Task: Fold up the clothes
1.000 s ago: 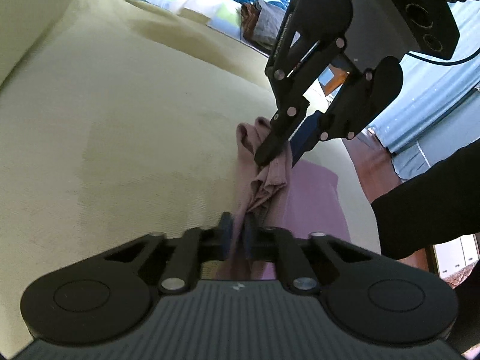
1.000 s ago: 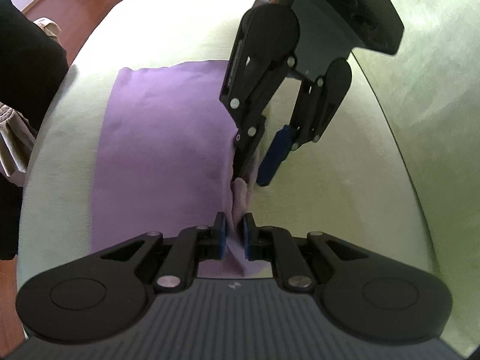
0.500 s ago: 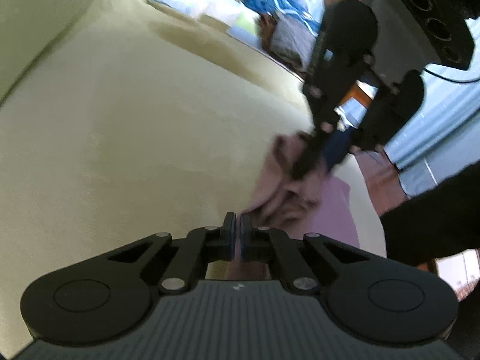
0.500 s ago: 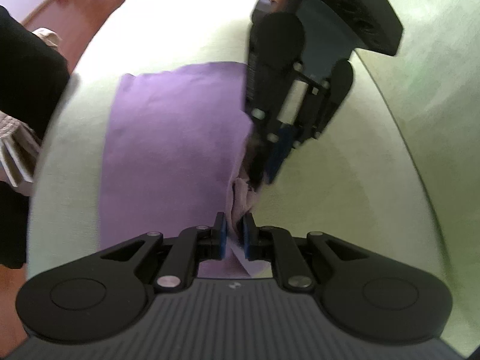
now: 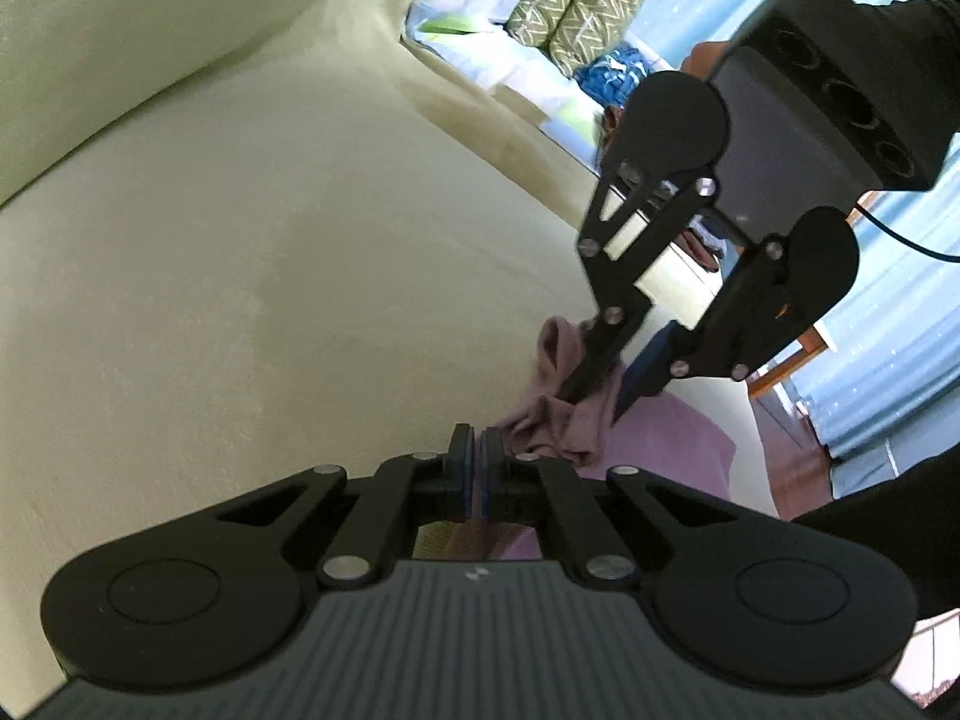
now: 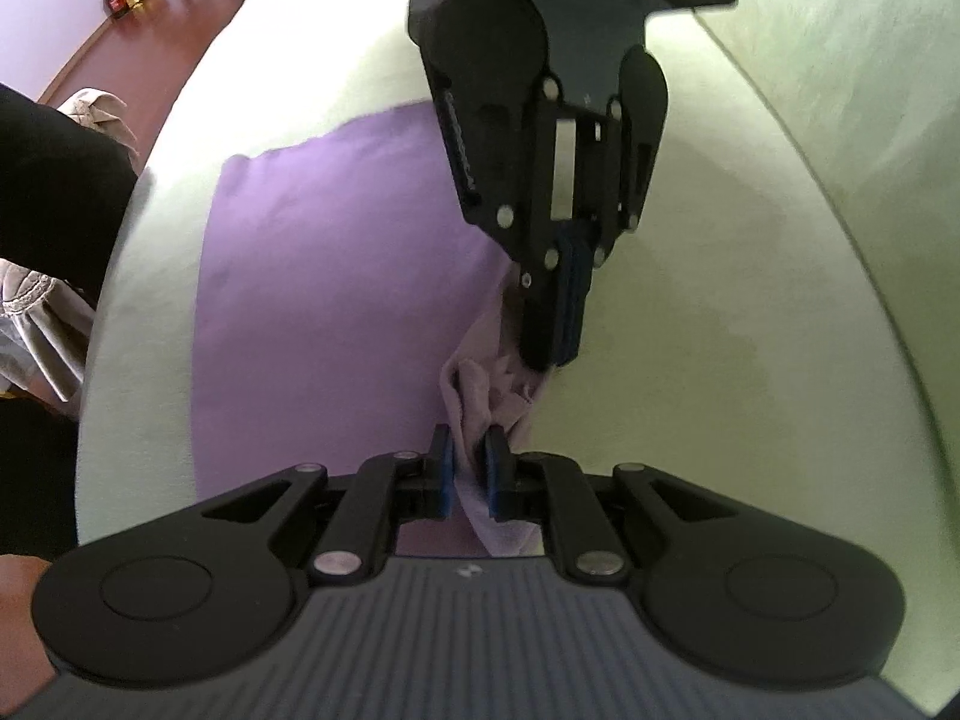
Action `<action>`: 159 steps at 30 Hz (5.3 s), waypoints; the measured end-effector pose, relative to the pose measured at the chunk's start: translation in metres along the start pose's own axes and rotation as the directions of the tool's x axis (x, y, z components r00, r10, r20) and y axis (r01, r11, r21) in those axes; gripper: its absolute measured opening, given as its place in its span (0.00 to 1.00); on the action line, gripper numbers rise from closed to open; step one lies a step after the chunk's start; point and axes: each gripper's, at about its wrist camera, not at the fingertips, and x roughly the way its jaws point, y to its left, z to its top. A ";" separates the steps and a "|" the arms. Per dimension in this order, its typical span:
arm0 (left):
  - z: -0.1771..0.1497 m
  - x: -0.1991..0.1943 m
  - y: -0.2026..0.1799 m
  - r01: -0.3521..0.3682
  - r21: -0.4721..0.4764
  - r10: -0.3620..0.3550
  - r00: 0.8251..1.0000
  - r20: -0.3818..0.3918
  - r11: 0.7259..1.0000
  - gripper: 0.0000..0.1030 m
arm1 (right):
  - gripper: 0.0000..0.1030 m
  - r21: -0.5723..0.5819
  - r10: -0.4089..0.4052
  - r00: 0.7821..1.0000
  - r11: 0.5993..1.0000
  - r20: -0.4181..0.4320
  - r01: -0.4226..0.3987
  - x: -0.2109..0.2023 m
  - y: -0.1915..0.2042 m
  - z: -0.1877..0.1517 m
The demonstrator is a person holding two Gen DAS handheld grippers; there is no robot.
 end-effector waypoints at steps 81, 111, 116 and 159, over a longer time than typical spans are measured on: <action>-0.037 0.097 -0.198 -0.295 0.412 0.291 0.954 0.075 0.862 0.03 | 0.25 0.953 -0.921 0.380 0.033 -0.088 0.301 0.057 0.297 -0.064; -0.176 -0.024 -0.184 -0.512 0.100 0.494 0.854 0.162 0.853 0.04 | 0.26 0.900 -0.909 0.416 0.191 0.011 0.393 0.054 0.267 -0.040; -0.177 -0.025 -0.184 -0.526 0.045 0.512 0.841 0.175 0.849 0.05 | 0.26 0.893 -0.872 0.488 0.239 0.025 0.382 0.064 0.255 -0.026; -0.160 -0.047 -0.140 -0.591 -0.018 0.571 0.771 0.282 0.806 0.09 | 0.32 0.888 -0.867 0.495 0.272 0.059 0.371 0.077 0.252 -0.005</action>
